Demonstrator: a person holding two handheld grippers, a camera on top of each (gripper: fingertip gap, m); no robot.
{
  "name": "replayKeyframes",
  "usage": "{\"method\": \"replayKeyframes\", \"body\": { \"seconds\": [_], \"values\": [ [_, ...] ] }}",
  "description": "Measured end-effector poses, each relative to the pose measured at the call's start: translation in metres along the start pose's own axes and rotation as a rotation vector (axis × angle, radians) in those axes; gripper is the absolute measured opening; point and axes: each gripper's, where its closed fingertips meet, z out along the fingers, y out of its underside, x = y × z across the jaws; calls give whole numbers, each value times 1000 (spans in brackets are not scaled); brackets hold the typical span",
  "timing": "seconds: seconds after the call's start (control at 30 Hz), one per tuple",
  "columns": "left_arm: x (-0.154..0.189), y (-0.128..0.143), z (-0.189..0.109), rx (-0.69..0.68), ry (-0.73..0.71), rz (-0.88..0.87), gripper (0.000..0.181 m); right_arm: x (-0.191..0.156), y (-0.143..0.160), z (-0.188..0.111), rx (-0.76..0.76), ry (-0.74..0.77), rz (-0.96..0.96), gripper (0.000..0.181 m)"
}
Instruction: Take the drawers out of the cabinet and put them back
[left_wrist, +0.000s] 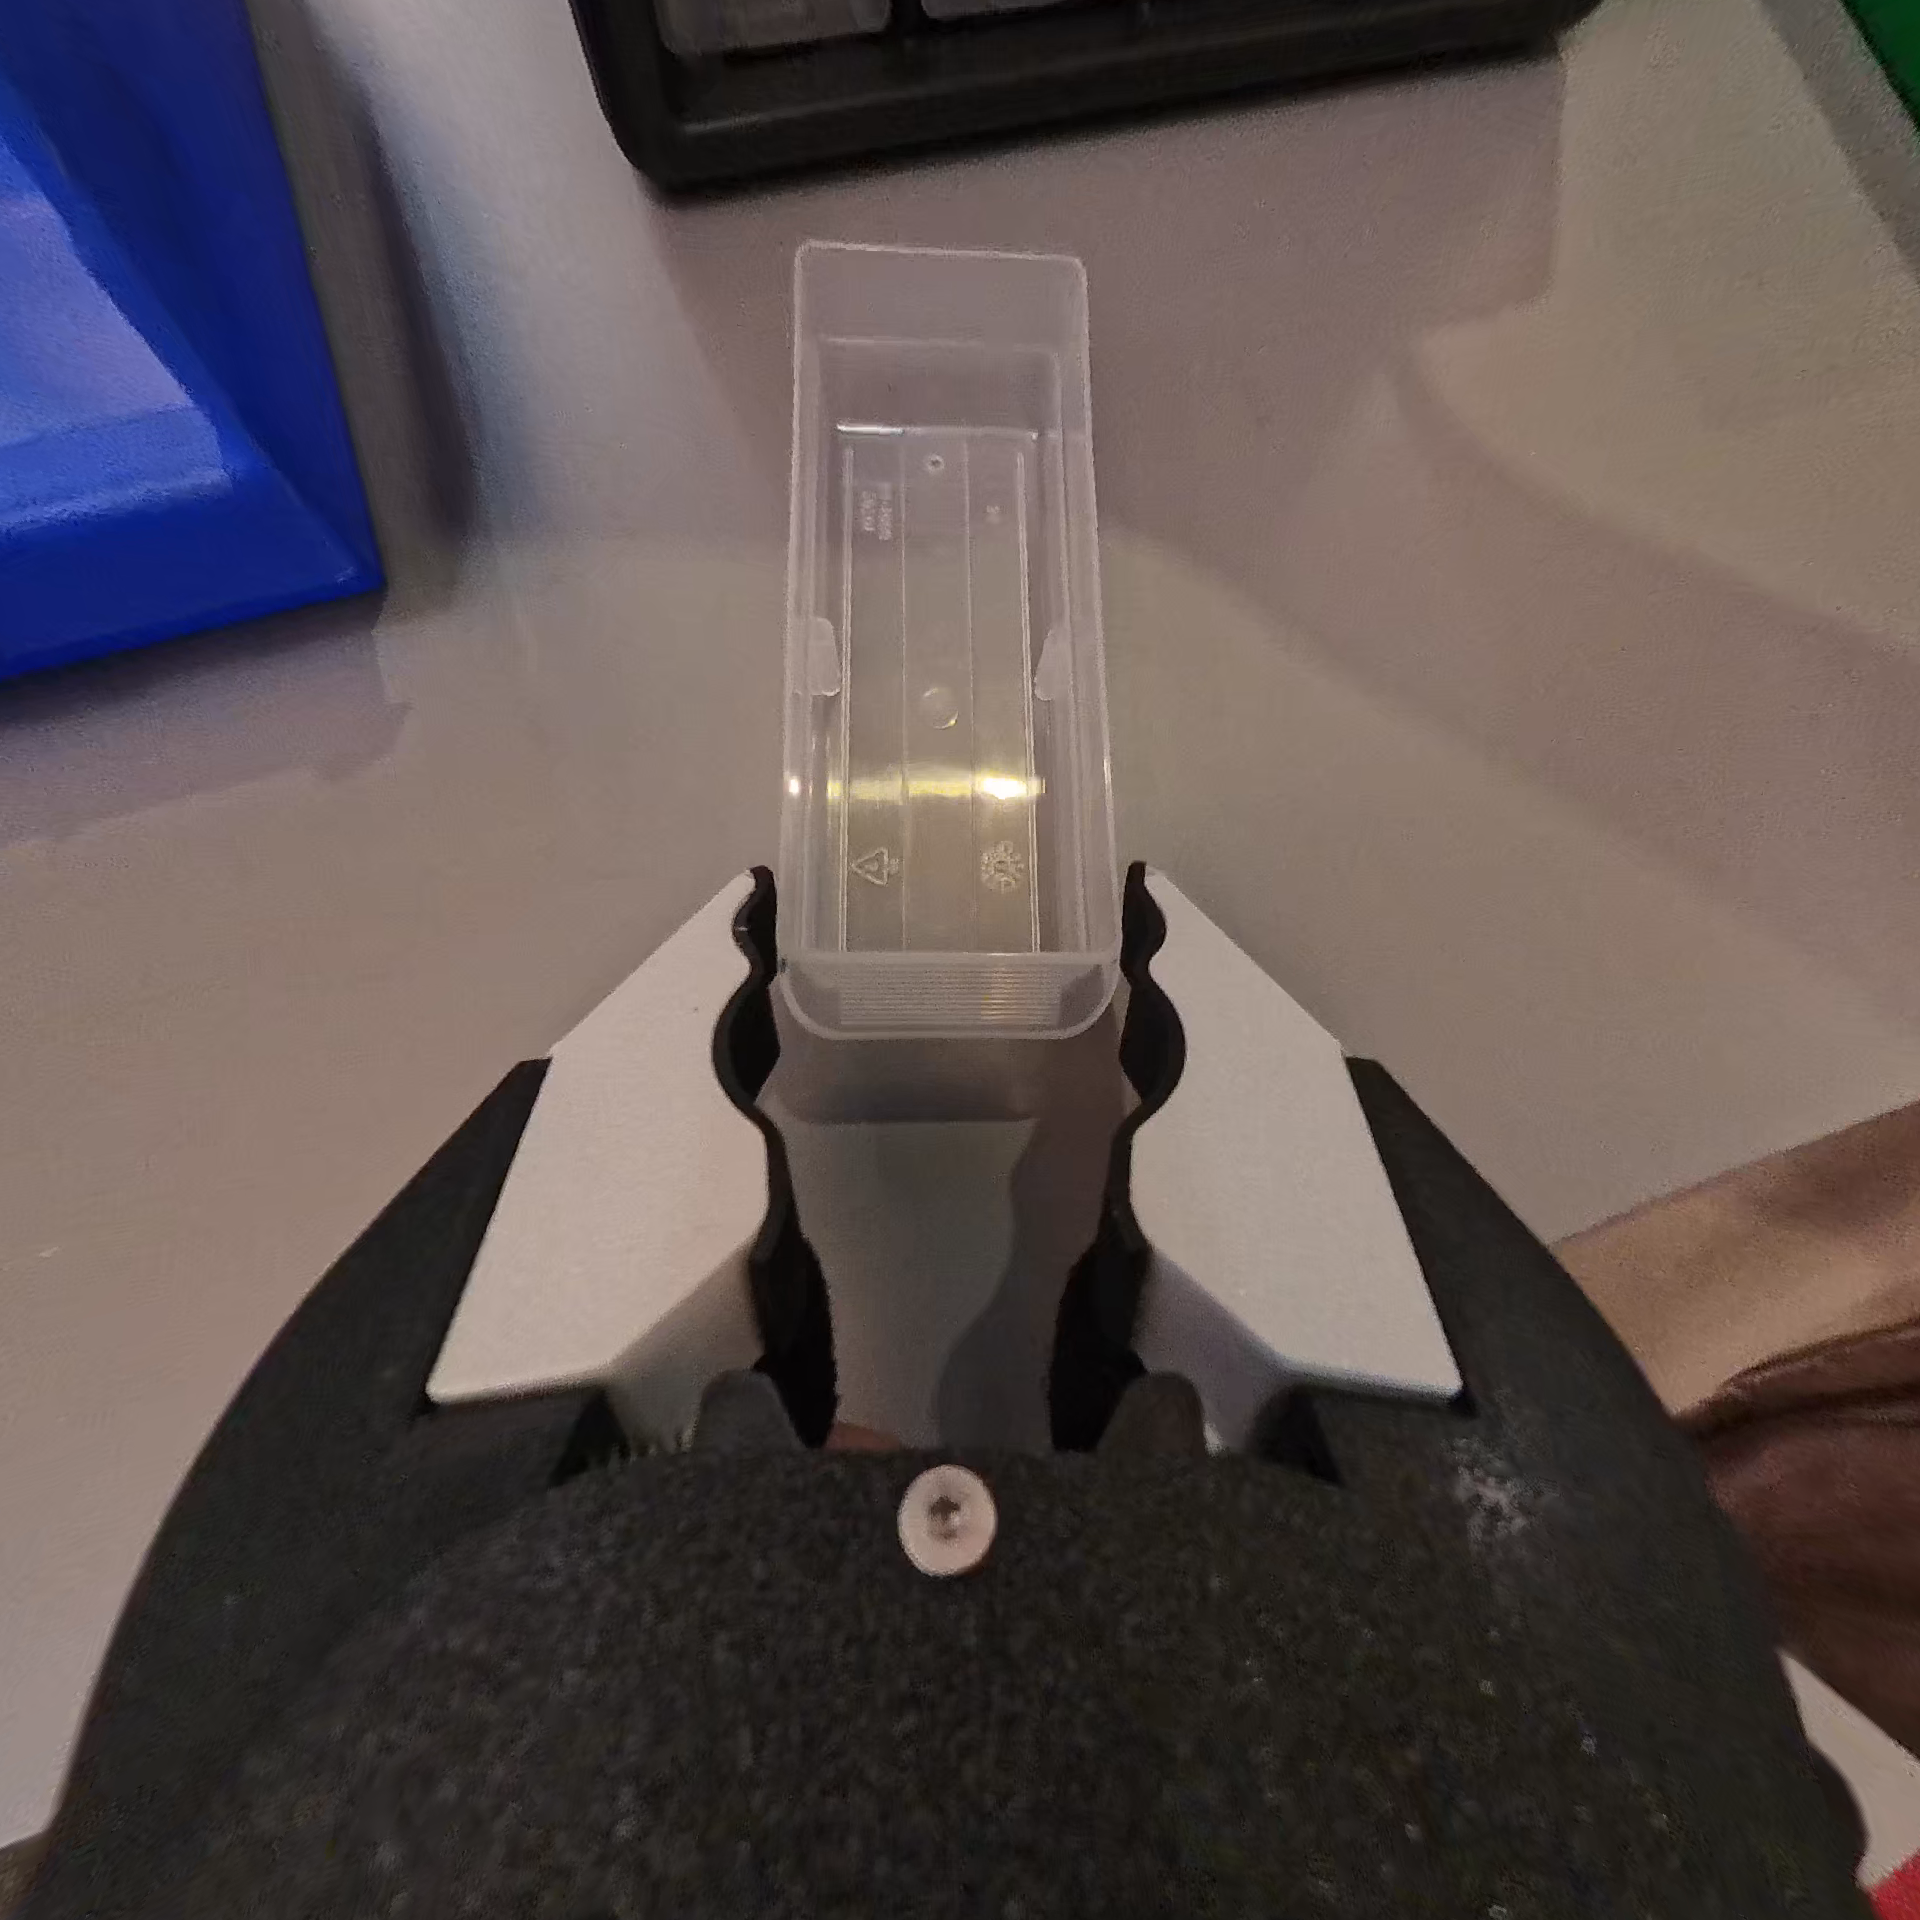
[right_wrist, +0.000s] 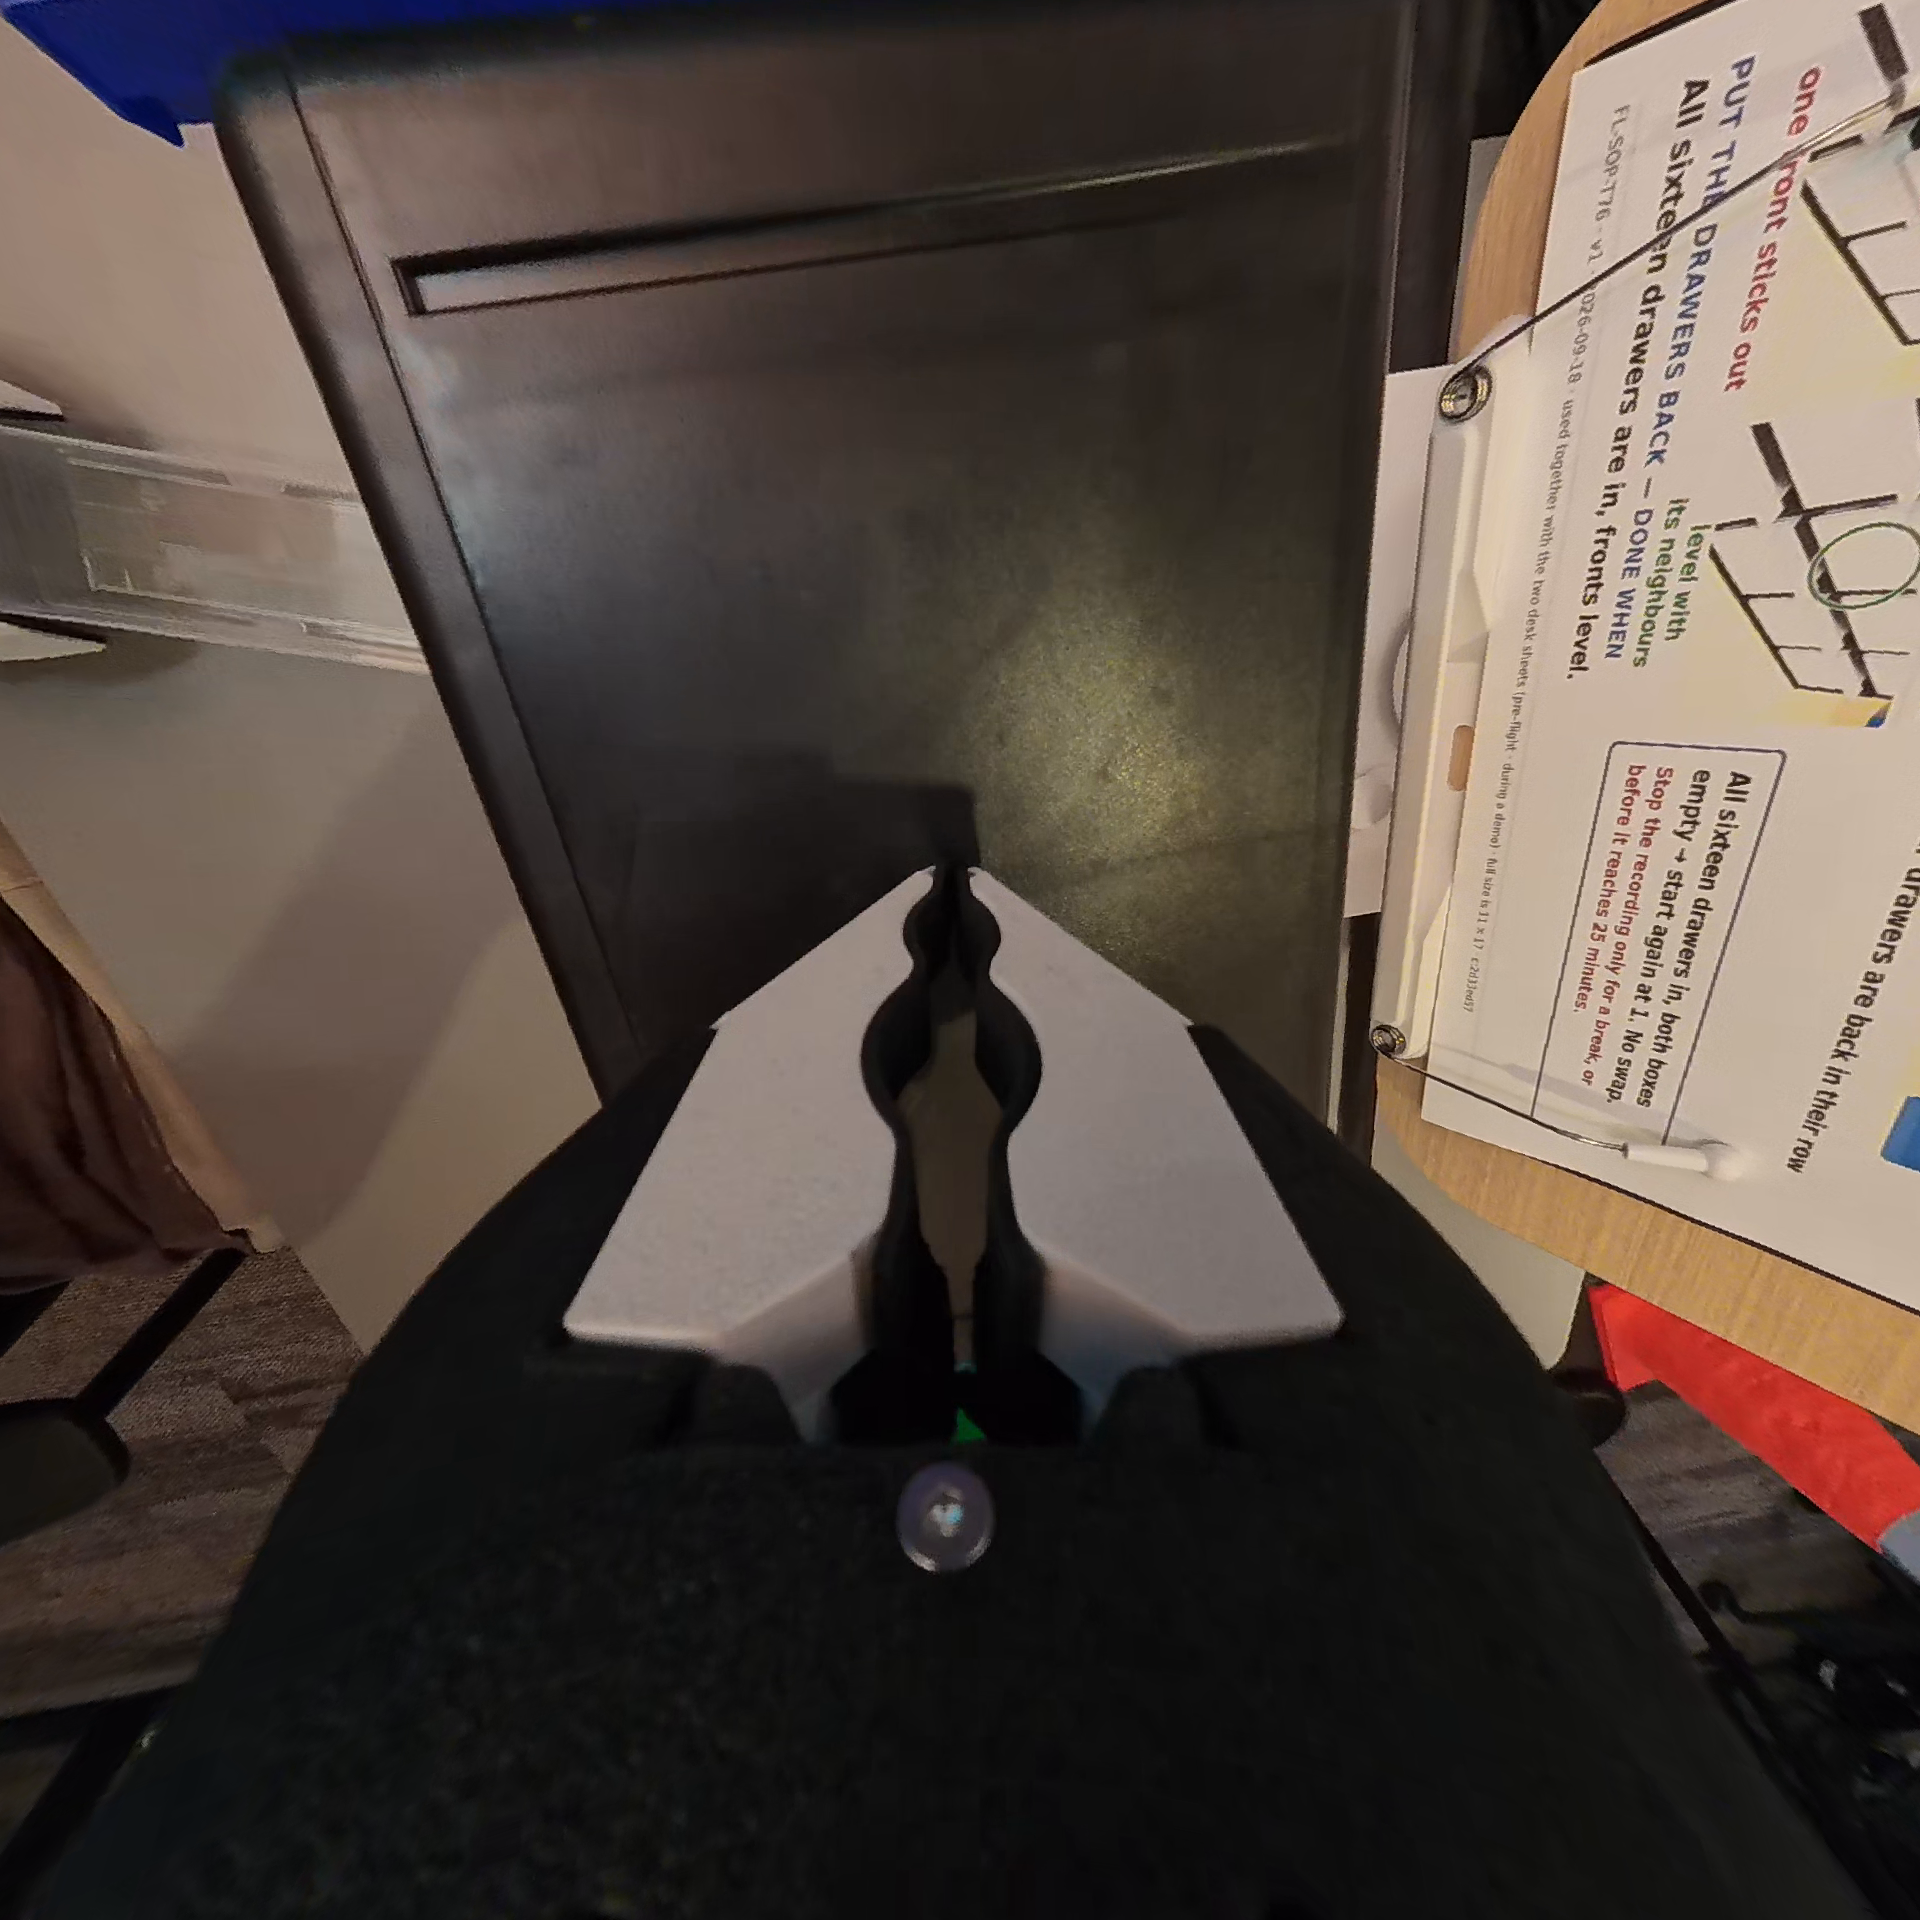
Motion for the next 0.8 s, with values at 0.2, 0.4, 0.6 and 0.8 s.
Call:
{"method": "replayKeyframes", "body": {
  "seconds": [0.2, 0.4, 0.6, 0.8],
  "values": [
    [19, -25, -13, 53, 113, 251, 65, -1, 1, -2, 76, 32, -50, 0],
    [73, -49, -6, 123, 444, 432, 65, -25, 16, -38, 312, 68, -30, 6],
    [121, -52, 10, 147, 709, 732, 65, -108, 93, -36, 497, 59, 19, 40],
    [136, -36, 30, 47, 823, 812, 65, -221, 167, 73, 378, -4, 23, 59]
  ]
}}
